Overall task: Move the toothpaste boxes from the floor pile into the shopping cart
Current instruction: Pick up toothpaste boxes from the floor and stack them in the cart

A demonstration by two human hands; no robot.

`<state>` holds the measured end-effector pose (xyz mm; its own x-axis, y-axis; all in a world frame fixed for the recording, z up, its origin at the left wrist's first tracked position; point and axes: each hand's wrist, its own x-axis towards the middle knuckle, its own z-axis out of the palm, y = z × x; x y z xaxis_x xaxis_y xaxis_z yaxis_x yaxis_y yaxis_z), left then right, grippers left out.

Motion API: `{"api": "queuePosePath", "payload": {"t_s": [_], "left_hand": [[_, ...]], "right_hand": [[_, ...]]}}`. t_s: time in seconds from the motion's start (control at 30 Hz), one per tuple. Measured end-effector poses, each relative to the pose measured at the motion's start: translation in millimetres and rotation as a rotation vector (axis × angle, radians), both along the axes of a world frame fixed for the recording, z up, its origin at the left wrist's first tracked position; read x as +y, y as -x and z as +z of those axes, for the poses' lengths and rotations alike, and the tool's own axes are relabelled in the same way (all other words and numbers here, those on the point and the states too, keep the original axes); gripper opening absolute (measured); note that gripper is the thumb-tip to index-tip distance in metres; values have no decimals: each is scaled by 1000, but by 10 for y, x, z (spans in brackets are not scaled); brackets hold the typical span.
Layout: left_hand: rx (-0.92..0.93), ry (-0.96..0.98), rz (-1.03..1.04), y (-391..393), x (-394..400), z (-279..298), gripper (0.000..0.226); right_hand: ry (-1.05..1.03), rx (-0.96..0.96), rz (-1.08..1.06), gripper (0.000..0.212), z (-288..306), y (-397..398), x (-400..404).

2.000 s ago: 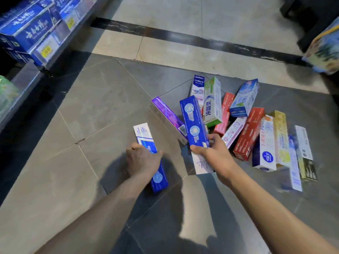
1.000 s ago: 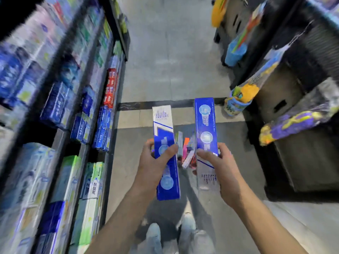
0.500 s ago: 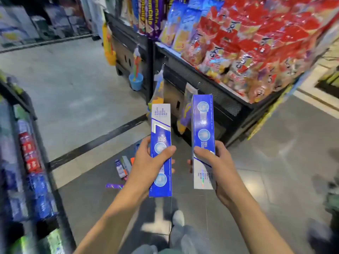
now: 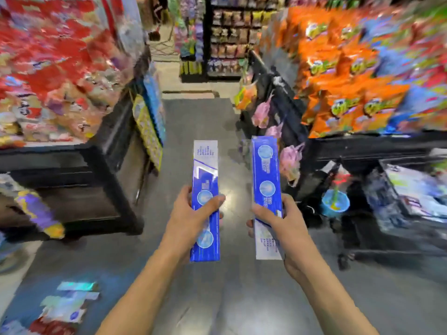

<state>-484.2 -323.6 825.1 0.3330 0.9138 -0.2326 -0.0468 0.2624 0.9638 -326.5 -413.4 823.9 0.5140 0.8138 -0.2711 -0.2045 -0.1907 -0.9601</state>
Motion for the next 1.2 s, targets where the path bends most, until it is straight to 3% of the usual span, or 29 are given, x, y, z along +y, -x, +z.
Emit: {"api": "queuePosePath", "payload": {"t_s": [0.07, 0.2, 0.27, 0.37, 0.43, 0.57, 0.67, 0.77, 1.03, 1.2], "left_hand": [[0, -1, -115, -766, -151, 21, 36], [13, -36, -340, -2170, -597, 4, 45], [42, -63, -455, -2784, -838, -53, 49], [65, -81, -611, -3592, -1152, -137, 54], [86, -57, -711, -4074, -1311, -186, 59], [93, -25, -835, -5034, -1505, -338, 49], [90, 6, -911, -5768, -1559, -434, 57], [111, 11, -956, -6510, -1570, -500, 67], [164, -92, -990, -8220, -1433, -686, 51], [287, -180, -924, -8953, -1188, -945, 51]], "right_hand": [[-27, -18, -124, 46, -8, -628, -339], [-20, -41, -368, 62, -42, -1681, -1065], [-23, -50, -485, 58, -75, -2124, -1407], [-1, -54, -619, 53, -139, -2679, -1851], [15, -55, -703, 61, -189, -3024, -2083], [86, -37, -853, 67, -333, -3791, -2454], [136, -52, -942, 70, -399, -4446, -2619], [155, -67, -979, 66, -397, -5118, -2694], [227, -96, -952, 54, -447, -6714, -2659], [253, -87, -853, 61, -619, -7676, -2507]]}}
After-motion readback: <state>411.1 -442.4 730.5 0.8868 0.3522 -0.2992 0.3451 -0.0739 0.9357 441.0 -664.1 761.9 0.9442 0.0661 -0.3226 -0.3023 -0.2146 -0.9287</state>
